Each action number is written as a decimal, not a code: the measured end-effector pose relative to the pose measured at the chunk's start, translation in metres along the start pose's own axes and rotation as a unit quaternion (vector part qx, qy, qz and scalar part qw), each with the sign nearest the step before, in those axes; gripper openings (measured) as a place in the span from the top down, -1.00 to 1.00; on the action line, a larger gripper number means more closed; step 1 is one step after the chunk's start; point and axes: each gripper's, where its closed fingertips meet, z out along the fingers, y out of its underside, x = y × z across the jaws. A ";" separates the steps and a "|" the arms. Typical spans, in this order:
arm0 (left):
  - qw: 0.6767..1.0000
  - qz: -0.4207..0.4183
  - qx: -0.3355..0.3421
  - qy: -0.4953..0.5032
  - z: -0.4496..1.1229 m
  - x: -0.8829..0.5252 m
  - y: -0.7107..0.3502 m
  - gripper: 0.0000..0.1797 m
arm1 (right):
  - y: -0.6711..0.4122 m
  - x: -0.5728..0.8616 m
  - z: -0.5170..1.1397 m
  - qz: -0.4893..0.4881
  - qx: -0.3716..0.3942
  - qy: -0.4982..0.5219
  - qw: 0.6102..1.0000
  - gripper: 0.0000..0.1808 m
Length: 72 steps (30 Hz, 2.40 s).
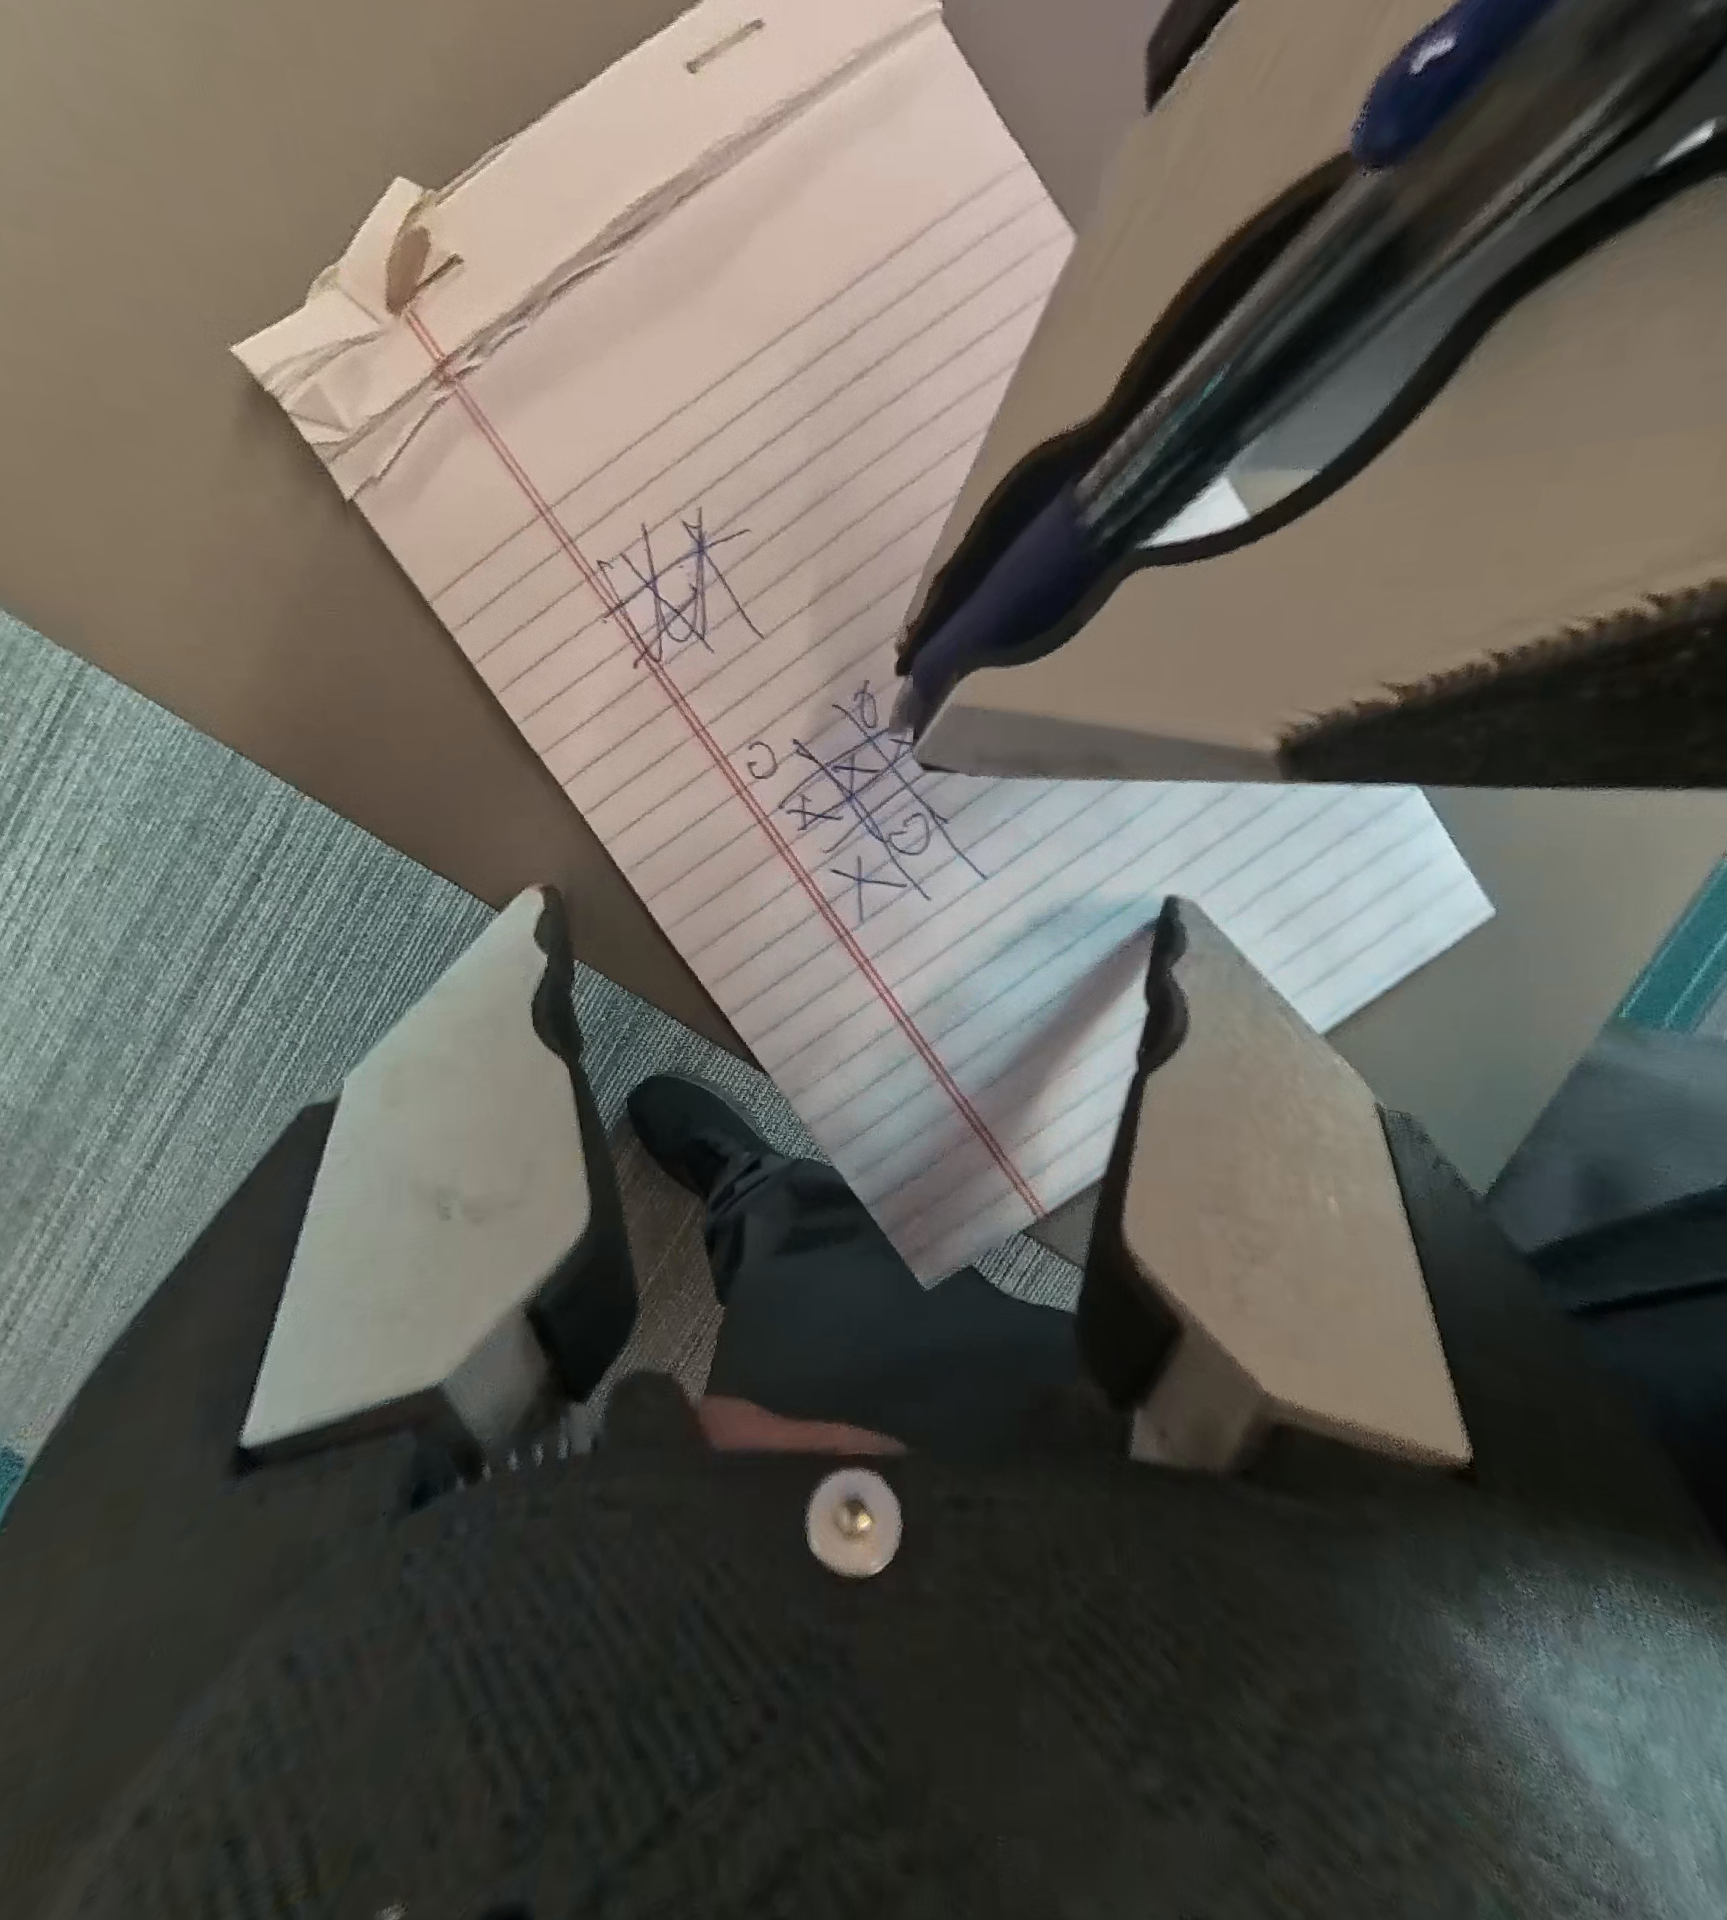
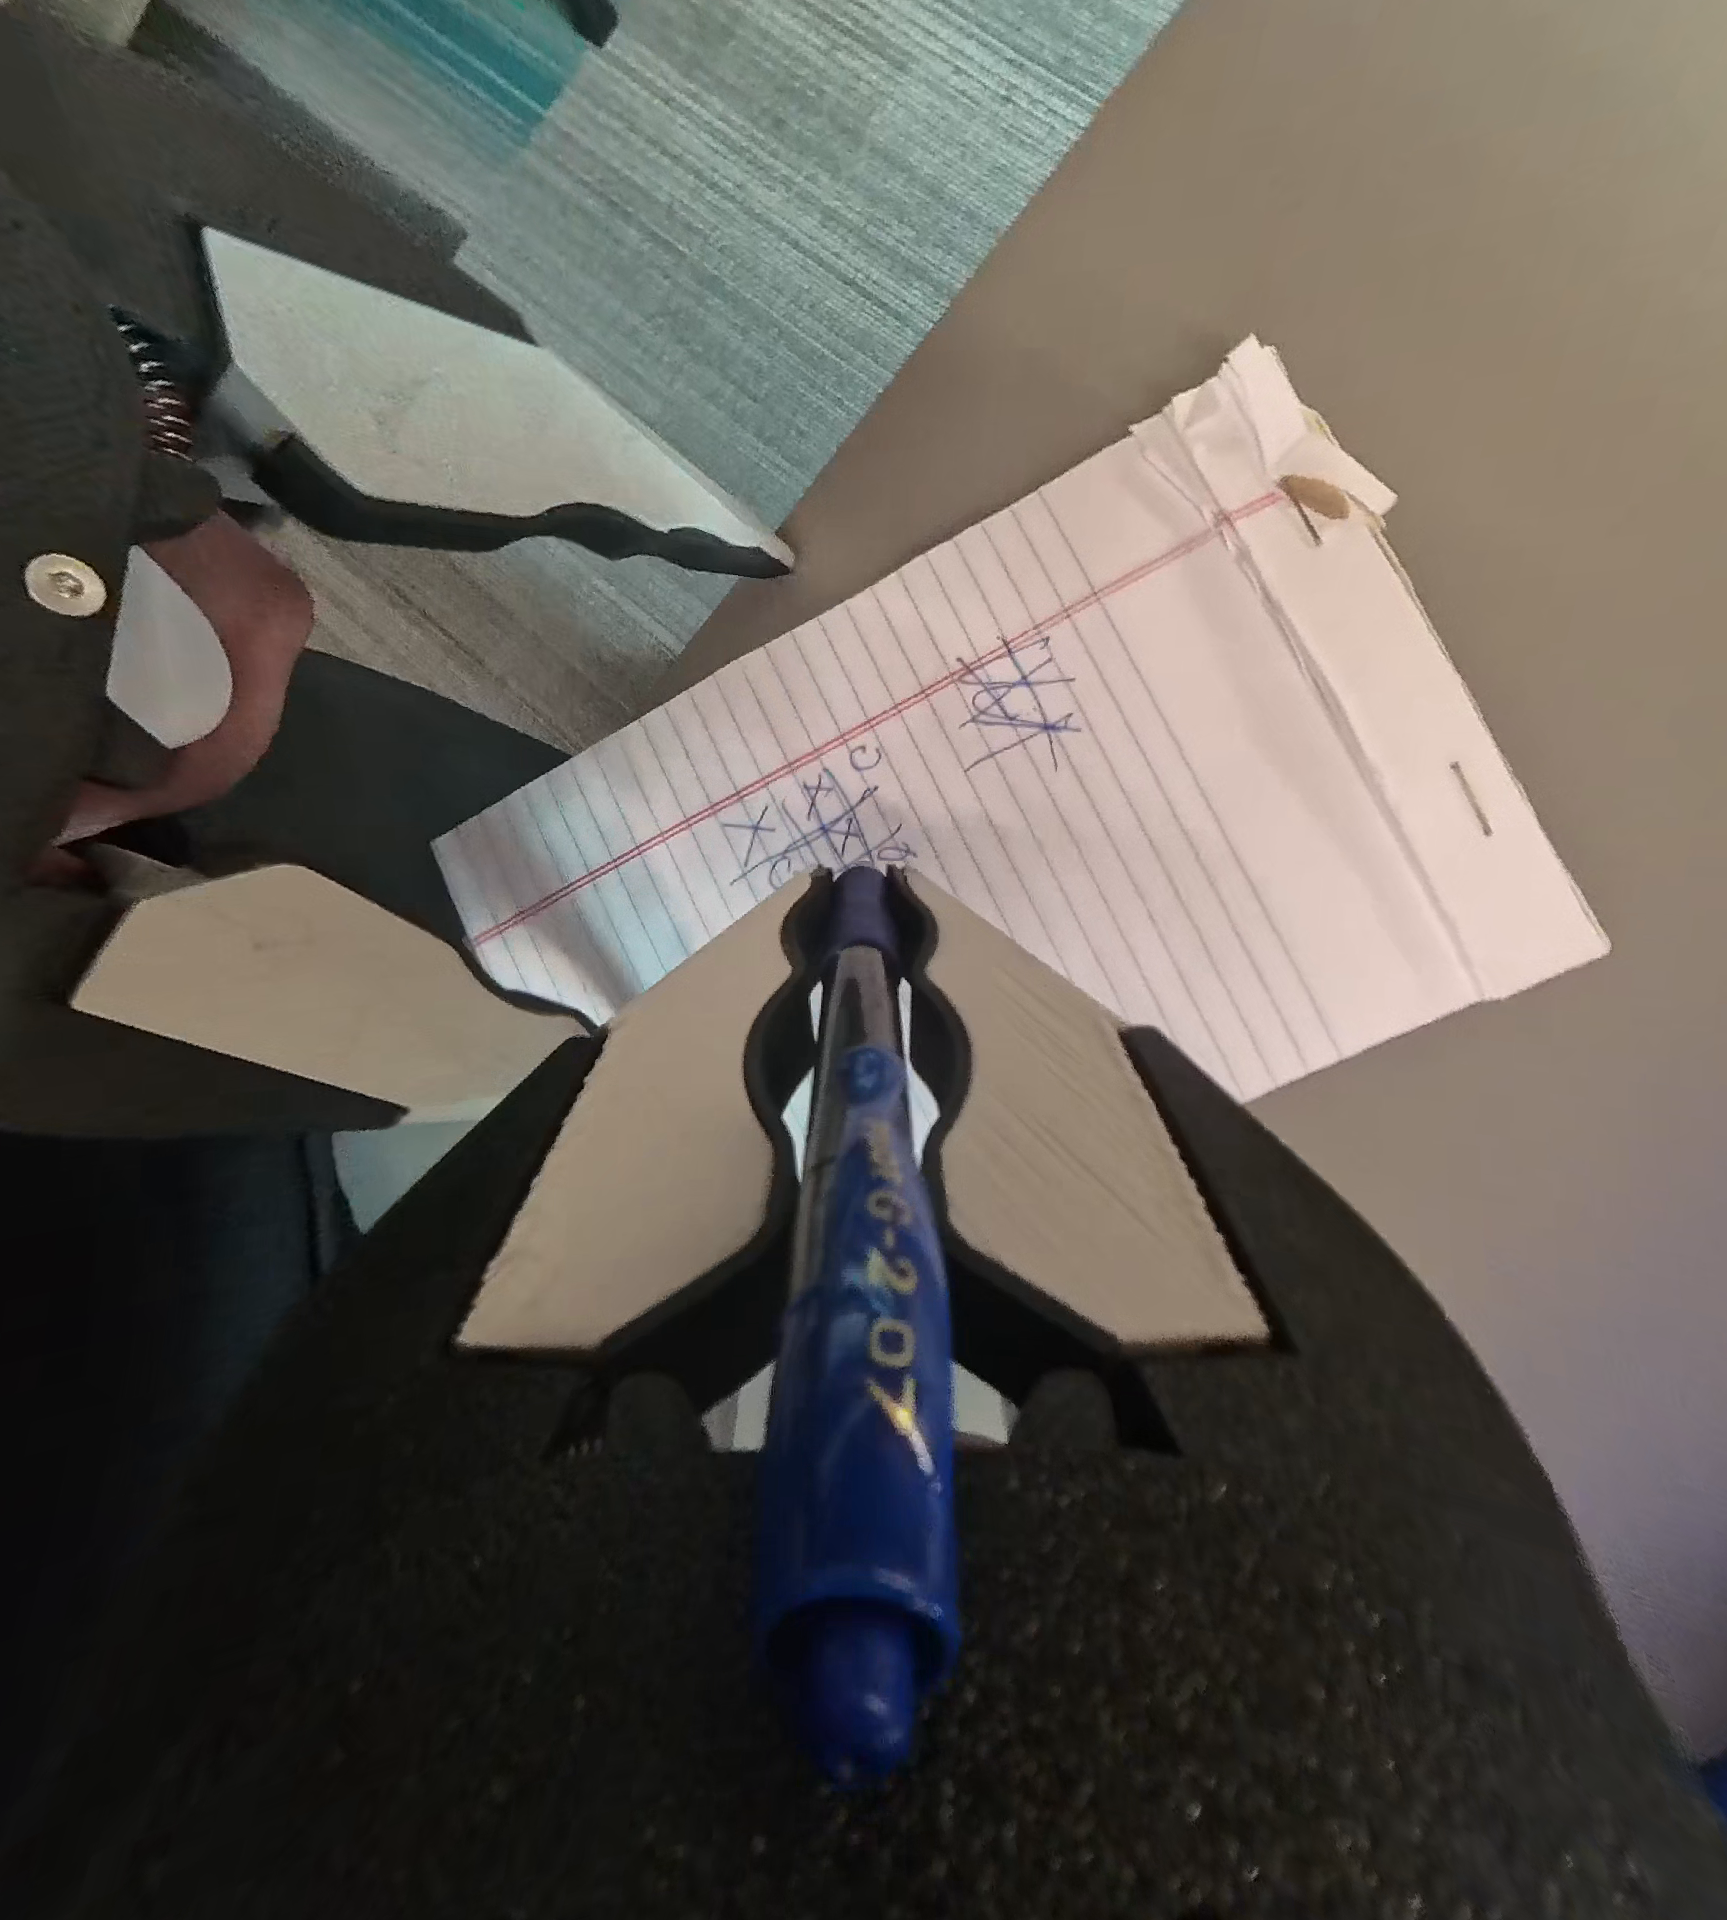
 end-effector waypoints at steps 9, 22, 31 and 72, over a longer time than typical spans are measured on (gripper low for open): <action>0.998 -0.058 -0.008 -0.023 0.002 -0.002 0.002 -0.26 | -0.008 0.008 0.003 -0.049 0.005 -0.022 0.999 0.89; 0.998 -0.007 -0.028 0.062 -0.001 -0.009 0.014 -0.10 | -0.024 -0.001 0.015 0.021 0.052 -0.032 0.998 0.90; 0.995 -0.029 -0.031 0.091 0.000 -0.006 0.018 -0.04 | -0.019 -0.028 0.027 -0.003 0.032 -0.036 0.999 0.90; 0.841 0.451 0.270 0.128 -0.109 0.012 -0.103 0.92 | -0.093 -0.036 -0.103 0.324 0.285 -0.210 0.877 0.91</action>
